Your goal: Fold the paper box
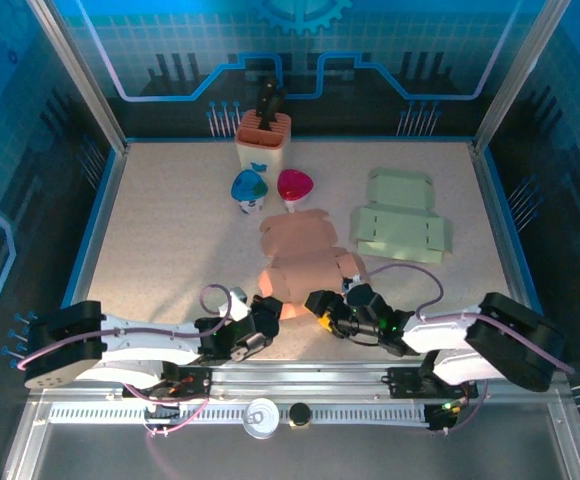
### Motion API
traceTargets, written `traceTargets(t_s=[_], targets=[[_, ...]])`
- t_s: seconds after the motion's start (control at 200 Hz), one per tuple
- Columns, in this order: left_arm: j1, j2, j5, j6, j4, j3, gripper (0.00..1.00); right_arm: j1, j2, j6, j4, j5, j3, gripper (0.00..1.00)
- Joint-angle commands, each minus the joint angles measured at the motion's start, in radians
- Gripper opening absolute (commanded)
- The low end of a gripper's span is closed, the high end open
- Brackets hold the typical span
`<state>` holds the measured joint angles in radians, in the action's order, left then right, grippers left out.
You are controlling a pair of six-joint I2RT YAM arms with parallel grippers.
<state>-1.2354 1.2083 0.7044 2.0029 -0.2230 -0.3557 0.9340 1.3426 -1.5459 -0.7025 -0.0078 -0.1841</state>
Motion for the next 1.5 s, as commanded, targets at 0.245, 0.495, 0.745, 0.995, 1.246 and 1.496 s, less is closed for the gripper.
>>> traceTargets(t_s=[0.245, 0.495, 0.745, 0.995, 1.246, 1.496], targets=[[-0.003, -0.047, 0.035, 0.025, 0.01, 0.004, 0.0, 0.048, 0.155, -0.039, -0.38, 0.227, 0.09, 0.57], [-0.003, -0.046, 0.035, 0.028, 0.012, 0.003, 0.0, 0.049, -0.09, 0.037, -0.106, 0.301, 0.071, 0.5], [-0.003, -0.038, 0.032, 0.022, 0.003, -0.001, 0.0, 0.008, -0.268, 0.078, 0.116, 0.289, 0.028, 0.42], [-0.003, -0.043, 0.029, 0.014, 0.001, -0.003, 0.0, -0.024, -0.239, 0.061, 0.07, 0.253, 0.023, 0.29], [-0.003, -0.05, 0.024, 0.01, 0.003, -0.005, 0.0, -0.026, -0.237, 0.04, 0.079, 0.261, 0.007, 0.16], [-0.004, -0.055, 0.005, -0.022, -0.012, -0.009, 0.0, -0.042, -0.255, 0.036, 0.108, 0.256, -0.02, 0.01]])
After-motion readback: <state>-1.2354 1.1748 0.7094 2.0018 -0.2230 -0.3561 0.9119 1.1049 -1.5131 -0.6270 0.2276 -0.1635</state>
